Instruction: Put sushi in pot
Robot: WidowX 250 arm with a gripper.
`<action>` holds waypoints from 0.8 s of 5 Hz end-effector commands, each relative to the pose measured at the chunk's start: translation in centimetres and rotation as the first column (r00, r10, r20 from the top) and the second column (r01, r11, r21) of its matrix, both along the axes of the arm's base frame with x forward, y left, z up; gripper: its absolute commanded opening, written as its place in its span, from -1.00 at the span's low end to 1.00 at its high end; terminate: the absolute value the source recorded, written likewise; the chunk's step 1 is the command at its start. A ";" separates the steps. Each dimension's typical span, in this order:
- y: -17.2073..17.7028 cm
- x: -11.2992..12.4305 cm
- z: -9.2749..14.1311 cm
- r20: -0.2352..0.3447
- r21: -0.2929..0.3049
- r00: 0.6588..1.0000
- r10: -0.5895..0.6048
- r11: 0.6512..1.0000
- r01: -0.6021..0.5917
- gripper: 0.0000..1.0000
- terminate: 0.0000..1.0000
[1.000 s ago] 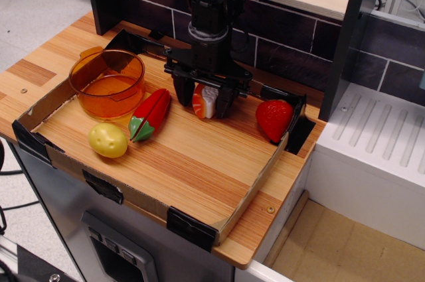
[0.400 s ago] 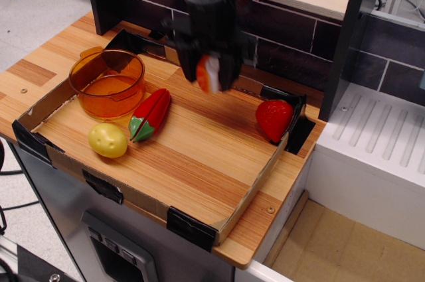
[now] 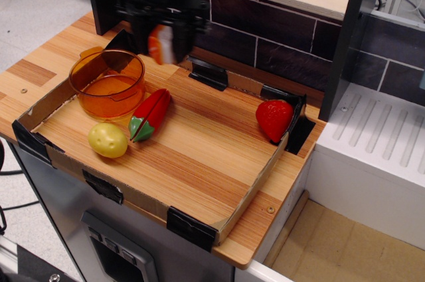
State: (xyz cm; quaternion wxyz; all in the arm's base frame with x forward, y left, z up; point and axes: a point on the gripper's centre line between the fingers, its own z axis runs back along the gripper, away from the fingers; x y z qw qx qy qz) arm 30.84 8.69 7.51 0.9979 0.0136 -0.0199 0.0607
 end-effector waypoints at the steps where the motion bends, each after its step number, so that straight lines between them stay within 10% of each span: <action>1: 4.4 -0.6 0.2 0.040 0.038 0.998 -0.038 0.999 0.037 -1.00 -1.00; 3: 5.4 -1.6 -0.9 0.014 0.063 0.997 -0.074 0.995 0.073 -1.00 -1.00; 4: 5.5 -1.1 -1.6 -0.044 0.089 0.997 -0.058 0.994 0.062 1.00 -1.00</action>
